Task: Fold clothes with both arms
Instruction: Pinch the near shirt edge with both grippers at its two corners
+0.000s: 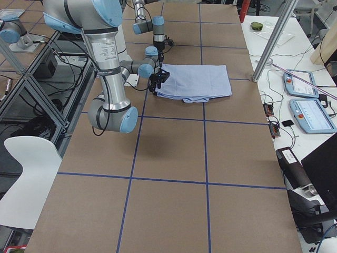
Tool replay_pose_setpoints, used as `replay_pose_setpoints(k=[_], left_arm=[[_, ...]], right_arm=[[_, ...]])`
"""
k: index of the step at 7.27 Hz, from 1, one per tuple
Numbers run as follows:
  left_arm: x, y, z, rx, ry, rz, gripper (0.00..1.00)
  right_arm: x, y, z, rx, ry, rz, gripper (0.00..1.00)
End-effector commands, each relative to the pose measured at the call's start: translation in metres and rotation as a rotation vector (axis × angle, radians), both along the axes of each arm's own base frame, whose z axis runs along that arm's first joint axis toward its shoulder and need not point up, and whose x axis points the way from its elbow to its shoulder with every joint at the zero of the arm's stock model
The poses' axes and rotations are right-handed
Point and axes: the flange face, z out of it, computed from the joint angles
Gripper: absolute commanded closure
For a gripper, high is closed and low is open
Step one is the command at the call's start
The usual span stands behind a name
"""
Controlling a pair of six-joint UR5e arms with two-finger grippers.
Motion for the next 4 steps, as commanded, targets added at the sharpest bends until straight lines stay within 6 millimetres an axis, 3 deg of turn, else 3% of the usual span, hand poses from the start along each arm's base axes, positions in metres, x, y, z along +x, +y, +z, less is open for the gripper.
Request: replay_pose_setpoints(k=[1, 2, 4], left_arm=[[0.0, 0.0, 0.0, 0.001, -0.001, 0.0, 1.0], [0.0, 0.0, 0.0, 0.0, -0.001, -0.001, 1.0], [-0.005, 0.0, -0.006, 0.003, 0.014, -0.001, 1.0]], right_arm=[[0.002, -0.003, -0.001, -0.002, -0.001, 0.002, 0.93], [0.003, -0.005, -0.003, -0.002, -0.006, 0.007, 1.0], [0.013, -0.007, -0.017, 0.007, -0.037, 0.015, 1.0]])
